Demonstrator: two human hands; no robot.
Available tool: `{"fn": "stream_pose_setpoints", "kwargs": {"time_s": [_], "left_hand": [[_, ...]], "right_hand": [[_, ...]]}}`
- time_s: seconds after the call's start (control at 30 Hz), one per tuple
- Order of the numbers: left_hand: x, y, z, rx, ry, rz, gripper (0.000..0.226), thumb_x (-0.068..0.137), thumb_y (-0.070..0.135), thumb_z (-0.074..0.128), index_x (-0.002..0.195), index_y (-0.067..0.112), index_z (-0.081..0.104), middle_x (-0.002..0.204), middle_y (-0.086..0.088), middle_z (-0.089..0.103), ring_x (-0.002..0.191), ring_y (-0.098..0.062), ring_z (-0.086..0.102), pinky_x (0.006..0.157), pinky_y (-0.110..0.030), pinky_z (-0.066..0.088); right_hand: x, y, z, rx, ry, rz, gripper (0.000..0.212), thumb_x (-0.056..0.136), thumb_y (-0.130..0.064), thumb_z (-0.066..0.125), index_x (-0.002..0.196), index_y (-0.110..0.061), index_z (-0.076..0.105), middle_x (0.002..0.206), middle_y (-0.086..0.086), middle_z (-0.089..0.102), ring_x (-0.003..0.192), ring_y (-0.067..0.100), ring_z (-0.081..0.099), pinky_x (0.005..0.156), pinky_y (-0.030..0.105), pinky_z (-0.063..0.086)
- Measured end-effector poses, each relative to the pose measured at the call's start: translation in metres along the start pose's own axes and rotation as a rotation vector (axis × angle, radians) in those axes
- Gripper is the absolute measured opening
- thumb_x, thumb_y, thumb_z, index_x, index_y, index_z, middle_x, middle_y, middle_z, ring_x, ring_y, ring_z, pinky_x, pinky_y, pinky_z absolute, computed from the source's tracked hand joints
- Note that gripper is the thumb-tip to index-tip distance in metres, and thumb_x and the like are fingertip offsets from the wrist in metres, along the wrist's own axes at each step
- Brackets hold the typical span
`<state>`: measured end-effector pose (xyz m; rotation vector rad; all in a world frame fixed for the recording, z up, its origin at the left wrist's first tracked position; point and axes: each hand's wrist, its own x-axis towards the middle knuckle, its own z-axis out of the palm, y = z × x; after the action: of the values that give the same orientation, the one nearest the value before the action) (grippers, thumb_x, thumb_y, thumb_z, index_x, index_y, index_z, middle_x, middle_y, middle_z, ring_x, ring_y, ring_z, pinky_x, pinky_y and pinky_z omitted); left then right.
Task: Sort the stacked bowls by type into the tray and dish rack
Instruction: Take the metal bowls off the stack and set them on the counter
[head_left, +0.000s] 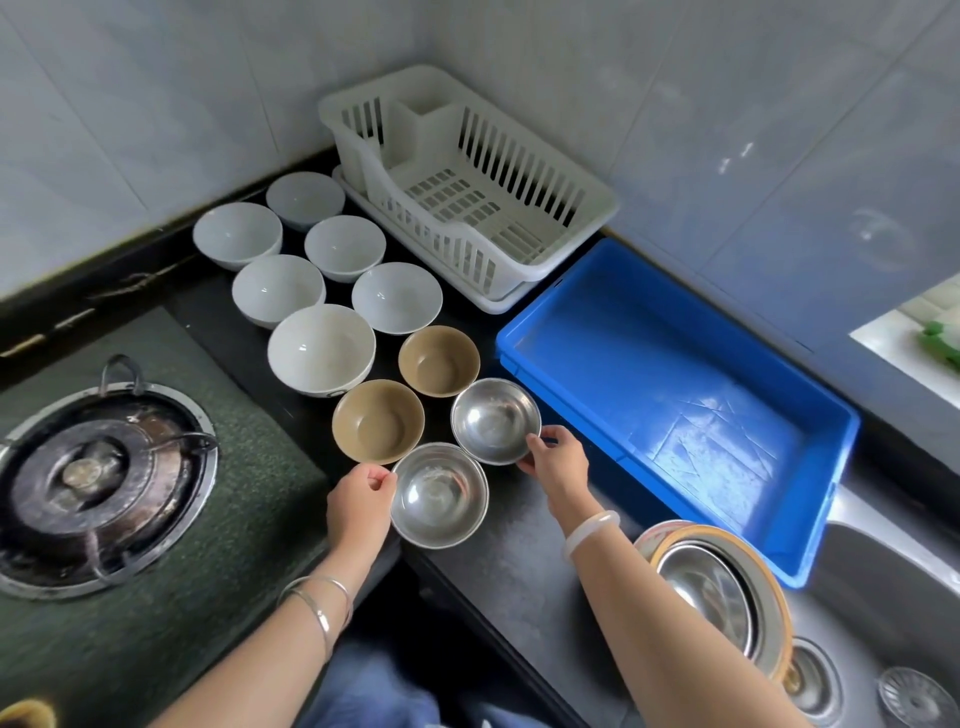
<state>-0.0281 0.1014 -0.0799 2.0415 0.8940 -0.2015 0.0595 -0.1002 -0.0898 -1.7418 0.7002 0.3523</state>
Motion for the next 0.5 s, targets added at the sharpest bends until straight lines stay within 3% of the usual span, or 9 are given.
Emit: {"fn": "stream_pose_setpoints", "kwargs": {"time_s": [0.23, 0.5], "left_hand": [[-0.0014, 0.0013, 0.0021, -0.009, 0.042, -0.02, 0.016, 0.089, 0.022, 0.056, 0.086, 0.009, 0.064, 0.081, -0.006, 0.066, 0.079, -0.025, 0.059, 0.065, -0.031, 0.044], [-0.0036, 0.0033, 0.003, -0.031, 0.06, -0.046, 0.017, 0.09, 0.023, 0.055, 0.086, 0.008, 0.063, 0.085, -0.008, 0.067, 0.082, -0.028, 0.06, 0.067, -0.033, 0.045]], "right_hand": [[-0.0014, 0.0006, -0.002, -0.011, -0.047, 0.021, 0.021, 0.096, -0.017, 0.052, 0.116, -0.012, 0.054, 0.105, 0.009, 0.064, 0.086, 0.018, 0.068, 0.08, 0.033, 0.058], [-0.0082, 0.0002, -0.0075, -0.049, -0.107, 0.015, 0.024, 0.097, -0.02, 0.047, 0.118, -0.013, 0.056, 0.104, 0.009, 0.067, 0.085, 0.018, 0.069, 0.075, 0.03, 0.058]]}}
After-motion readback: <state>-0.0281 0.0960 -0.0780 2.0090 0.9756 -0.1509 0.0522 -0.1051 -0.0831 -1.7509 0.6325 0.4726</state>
